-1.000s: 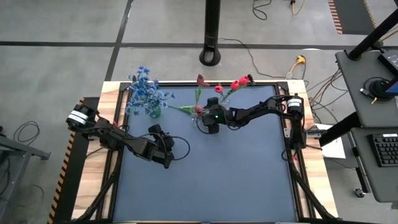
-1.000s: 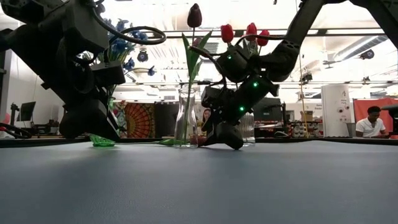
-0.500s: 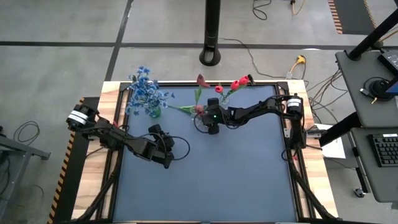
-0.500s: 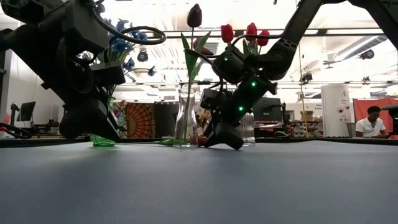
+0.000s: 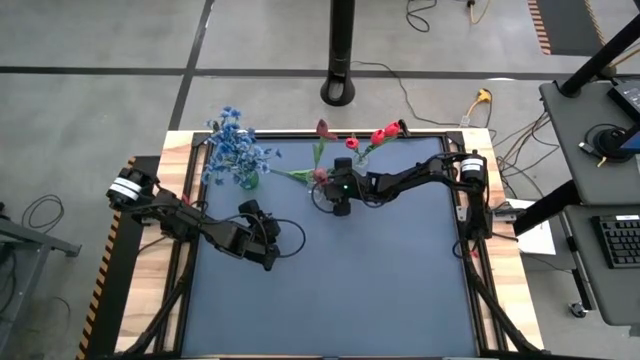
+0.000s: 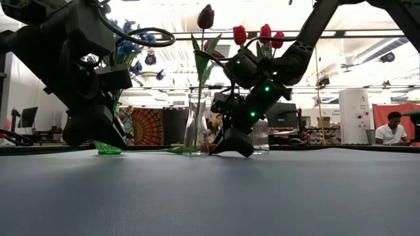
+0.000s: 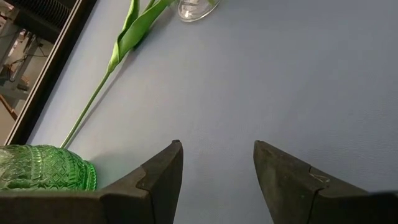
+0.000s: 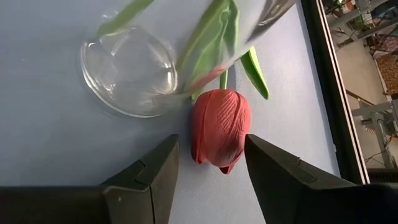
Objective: Sort flowers into vase by color
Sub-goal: Put the dark red tulip into the bottom transparent vase
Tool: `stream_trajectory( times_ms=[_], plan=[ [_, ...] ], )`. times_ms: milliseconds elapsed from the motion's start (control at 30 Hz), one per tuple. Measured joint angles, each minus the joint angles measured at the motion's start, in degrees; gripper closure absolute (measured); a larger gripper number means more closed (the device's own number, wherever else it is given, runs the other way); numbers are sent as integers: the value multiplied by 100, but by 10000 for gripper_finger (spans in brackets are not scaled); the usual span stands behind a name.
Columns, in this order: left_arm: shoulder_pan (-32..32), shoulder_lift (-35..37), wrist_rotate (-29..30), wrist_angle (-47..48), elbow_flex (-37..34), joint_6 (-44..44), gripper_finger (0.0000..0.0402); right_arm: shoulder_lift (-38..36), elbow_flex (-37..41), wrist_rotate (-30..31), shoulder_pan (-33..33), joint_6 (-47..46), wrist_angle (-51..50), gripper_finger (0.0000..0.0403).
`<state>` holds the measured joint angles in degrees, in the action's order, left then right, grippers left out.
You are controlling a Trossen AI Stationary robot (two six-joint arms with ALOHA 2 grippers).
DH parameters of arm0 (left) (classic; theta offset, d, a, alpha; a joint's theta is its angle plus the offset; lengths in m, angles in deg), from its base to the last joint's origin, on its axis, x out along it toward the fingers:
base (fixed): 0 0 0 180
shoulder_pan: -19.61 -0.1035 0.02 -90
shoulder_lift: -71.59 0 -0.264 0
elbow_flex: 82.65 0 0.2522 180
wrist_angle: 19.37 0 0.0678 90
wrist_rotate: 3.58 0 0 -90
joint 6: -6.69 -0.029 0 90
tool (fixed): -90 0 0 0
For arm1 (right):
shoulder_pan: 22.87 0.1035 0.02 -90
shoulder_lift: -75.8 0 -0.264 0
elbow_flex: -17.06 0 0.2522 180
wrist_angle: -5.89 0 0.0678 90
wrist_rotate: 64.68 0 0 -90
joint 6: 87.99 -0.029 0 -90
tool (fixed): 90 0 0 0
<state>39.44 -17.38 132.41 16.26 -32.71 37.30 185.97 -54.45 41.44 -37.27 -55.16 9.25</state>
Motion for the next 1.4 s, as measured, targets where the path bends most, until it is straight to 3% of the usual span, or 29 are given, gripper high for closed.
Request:
stream_trajectory(
  times_ms=[1067, 1400],
  plan=[
    [0, 0, 0, -2, 0, -2, 222, -4, -7, -111, -26, -93, -15, 329],
    [-1, 0, 0, -2, 0, -2, 222, -11, -9, -111, -26, -93, -61, 342]
  ],
)
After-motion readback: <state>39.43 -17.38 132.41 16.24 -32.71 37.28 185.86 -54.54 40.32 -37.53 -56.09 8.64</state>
